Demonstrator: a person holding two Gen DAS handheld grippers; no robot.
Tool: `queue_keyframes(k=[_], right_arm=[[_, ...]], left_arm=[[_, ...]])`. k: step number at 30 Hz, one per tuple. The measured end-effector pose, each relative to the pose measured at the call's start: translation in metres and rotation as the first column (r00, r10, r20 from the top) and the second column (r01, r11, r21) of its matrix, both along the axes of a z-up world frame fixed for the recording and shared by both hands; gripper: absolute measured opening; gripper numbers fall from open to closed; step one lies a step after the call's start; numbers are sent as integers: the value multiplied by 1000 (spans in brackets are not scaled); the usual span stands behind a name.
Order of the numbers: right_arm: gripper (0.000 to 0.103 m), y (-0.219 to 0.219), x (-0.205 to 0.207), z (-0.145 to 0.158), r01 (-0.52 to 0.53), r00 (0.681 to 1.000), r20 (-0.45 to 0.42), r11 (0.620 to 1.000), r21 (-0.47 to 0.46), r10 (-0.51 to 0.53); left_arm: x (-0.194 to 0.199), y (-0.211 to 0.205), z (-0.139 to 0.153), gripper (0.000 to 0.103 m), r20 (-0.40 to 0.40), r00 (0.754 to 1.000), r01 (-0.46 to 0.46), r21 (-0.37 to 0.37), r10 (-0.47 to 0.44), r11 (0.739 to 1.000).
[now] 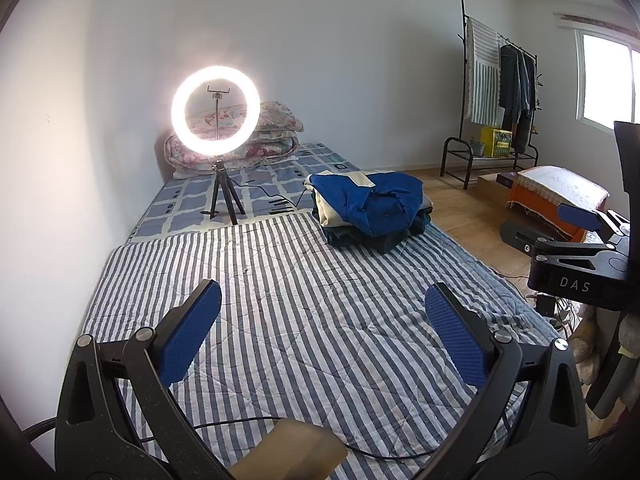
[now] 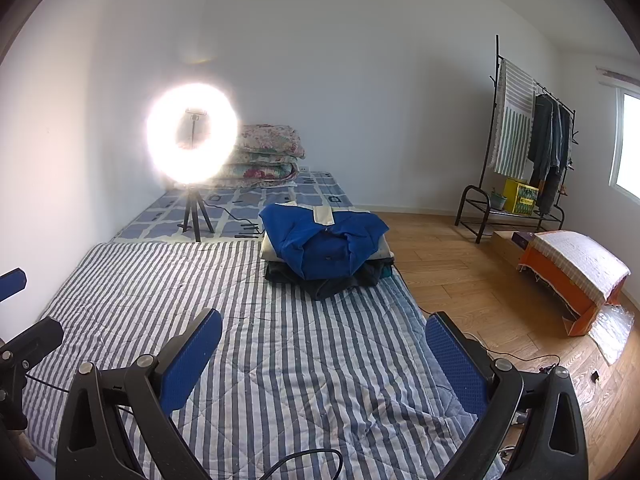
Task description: Fold large clothes
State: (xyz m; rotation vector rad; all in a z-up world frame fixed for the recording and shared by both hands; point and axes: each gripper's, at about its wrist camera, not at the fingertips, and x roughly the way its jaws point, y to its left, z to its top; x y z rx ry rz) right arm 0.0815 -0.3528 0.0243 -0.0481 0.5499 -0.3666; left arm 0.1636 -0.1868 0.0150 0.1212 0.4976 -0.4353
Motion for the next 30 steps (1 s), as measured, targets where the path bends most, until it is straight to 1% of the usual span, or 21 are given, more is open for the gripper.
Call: queue_keyframes(k=[27,30], right_arm=[[103,-1,0,1,-7,1000,-8,1000,-2,7],[103,-1,0,1,-7,1000,-9,1000,-2,7]], left_arm=[[-8,-3,-1,103,10,1000,-14,6,13,1000],[-9,-4,-1,103,26,1000,-13,18,13,1000]])
